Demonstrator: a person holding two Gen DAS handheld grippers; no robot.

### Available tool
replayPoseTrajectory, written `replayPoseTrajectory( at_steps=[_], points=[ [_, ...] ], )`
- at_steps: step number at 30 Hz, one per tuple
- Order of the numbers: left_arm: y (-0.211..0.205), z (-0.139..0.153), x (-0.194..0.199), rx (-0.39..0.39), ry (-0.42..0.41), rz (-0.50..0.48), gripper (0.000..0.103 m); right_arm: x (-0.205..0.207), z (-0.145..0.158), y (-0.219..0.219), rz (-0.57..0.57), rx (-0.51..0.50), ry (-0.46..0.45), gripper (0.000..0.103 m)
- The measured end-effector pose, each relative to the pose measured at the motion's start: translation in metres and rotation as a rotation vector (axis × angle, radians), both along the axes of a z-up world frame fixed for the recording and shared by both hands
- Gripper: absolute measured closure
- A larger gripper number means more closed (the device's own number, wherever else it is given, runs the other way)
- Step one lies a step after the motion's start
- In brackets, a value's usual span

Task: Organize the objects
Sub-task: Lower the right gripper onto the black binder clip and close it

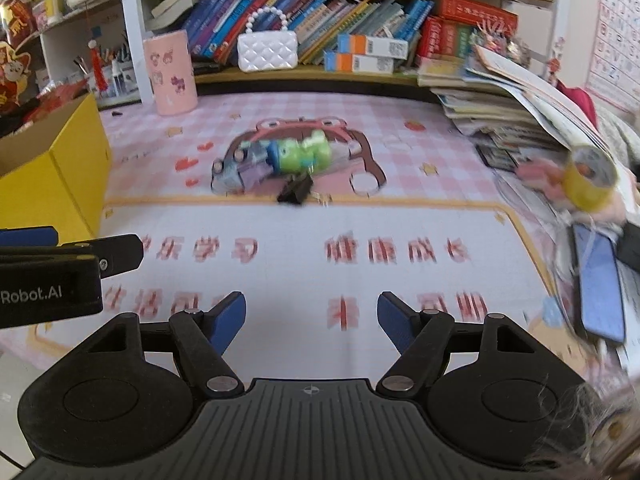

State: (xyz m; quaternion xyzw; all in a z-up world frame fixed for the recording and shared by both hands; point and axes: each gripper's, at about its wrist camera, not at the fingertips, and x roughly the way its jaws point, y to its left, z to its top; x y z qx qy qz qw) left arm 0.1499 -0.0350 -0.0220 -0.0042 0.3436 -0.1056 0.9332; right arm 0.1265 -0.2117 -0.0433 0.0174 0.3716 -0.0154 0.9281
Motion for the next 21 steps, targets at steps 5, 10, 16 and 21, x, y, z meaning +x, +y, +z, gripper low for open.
replayPoseTrajectory(
  at_steps=[5, 10, 16, 21],
  points=[
    [-0.006, 0.006, 0.024, 0.004, -0.009, 0.058, 0.011, 0.035, 0.002, -0.013, 0.021, 0.033, -0.021, 0.037],
    [-0.010, 0.006, 0.039, 0.027, 0.003, 0.109, 0.011, 0.073, 0.003, -0.028, 0.031, 0.106, -0.027, 0.047],
    [-0.017, 0.004, 0.051, 0.057, 0.023, 0.155, 0.011, 0.116, -0.005, -0.043, 0.047, 0.197, -0.012, 0.061],
    [-0.023, 0.002, 0.059, 0.072, 0.035, 0.181, 0.011, 0.148, -0.017, -0.049, 0.061, 0.266, 0.029, 0.071]
  ],
)
